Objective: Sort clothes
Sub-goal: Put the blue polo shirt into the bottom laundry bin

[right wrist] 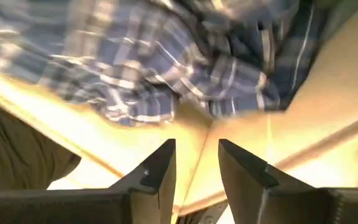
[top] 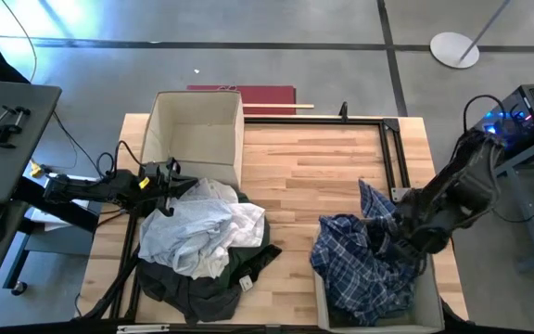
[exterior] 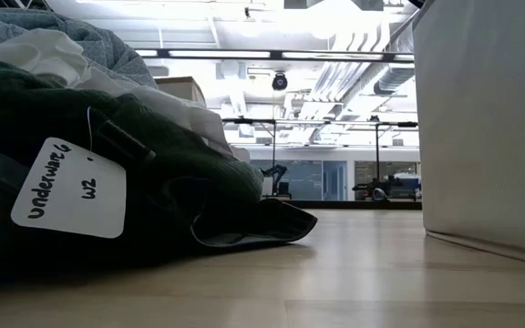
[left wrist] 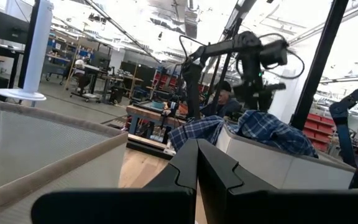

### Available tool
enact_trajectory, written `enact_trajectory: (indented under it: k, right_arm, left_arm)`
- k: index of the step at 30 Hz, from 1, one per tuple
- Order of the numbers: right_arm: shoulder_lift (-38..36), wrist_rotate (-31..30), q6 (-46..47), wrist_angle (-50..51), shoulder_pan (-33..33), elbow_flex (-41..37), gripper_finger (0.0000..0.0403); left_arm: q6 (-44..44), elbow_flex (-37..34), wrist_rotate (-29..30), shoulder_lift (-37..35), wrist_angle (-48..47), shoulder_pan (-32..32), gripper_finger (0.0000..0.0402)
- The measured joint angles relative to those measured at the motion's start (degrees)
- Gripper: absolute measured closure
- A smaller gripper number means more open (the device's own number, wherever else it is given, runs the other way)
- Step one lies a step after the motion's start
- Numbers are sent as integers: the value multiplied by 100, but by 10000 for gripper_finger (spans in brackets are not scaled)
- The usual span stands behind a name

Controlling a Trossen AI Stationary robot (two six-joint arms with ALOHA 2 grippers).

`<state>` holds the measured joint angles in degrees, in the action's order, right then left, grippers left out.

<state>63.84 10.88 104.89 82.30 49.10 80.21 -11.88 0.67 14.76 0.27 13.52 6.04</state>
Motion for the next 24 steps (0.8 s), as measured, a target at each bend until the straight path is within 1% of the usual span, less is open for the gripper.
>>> enact_trajectory:
  k: [3, 6, 8, 9, 10, 12, 14, 18, 21, 24]
  right_arm:
    - [231, -1364, -1234, -17, 20, 532, 300]
    - [500, -2907, -2986, -646, 16, 779, 300]
    - [674, -3580, -4067, -1319, -5, 770, 300]
    - [765, -3687, -4498, -1686, -49, 718, 300]
    - [872, -3664, -4876, -2007, -116, 651, 300]
    - [1125, -3292, -5438, -2418, -279, 484, 303]
    - [1381, -2877, -5576, -2456, -442, 312, 310]
    - [1735, -2080, -5050, -2126, -756, -339, 334]
    - [1842, -1214, -4561, -2139, -907, -1162, 353]
    - [1855, -394, -4192, -2572, -936, -2137, 369]
  left_arm:
    - [2, 0, 0, 0, -2, 0, 401]
    - [2, 1, 0, -1, 0, 0, 401]
    - [-2, 0, 0, 0, 2, 0, 401]
    - [-2, 1, 0, 0, 0, 0, 401]
    - [-3, 2, 0, 0, 0, 0, 401]
    - [-4, 1, 0, 0, 2, 0, 401]
    - [-4, 0, 0, 0, 2, 0, 401]
    - [-5, 2, 0, 0, 2, 0, 401]
    - [-6, 1, 0, 0, 2, 0, 401]
    - [-7, 0, 0, 0, -3, 0, 401]
